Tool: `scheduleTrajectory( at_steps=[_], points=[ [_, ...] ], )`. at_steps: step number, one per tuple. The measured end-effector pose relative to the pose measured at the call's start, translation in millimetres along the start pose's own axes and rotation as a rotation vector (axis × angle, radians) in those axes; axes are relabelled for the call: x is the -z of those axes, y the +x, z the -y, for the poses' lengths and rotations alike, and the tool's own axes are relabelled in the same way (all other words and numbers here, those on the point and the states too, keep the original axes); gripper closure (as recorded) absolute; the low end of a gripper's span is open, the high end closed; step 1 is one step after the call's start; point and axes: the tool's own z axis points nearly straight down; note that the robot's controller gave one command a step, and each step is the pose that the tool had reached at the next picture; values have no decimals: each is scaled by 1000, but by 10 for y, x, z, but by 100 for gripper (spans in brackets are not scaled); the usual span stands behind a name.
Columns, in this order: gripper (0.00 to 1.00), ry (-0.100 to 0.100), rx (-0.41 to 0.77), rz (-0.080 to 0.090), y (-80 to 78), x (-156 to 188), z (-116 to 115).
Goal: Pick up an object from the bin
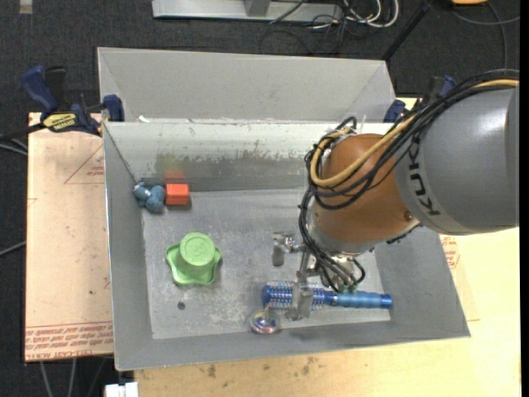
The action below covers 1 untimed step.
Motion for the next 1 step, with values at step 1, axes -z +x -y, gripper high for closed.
scheduleTrajectory(
  at_steps=[1],
  points=[
    [0,-3,16,2,-56,-646,28]
  ],
)
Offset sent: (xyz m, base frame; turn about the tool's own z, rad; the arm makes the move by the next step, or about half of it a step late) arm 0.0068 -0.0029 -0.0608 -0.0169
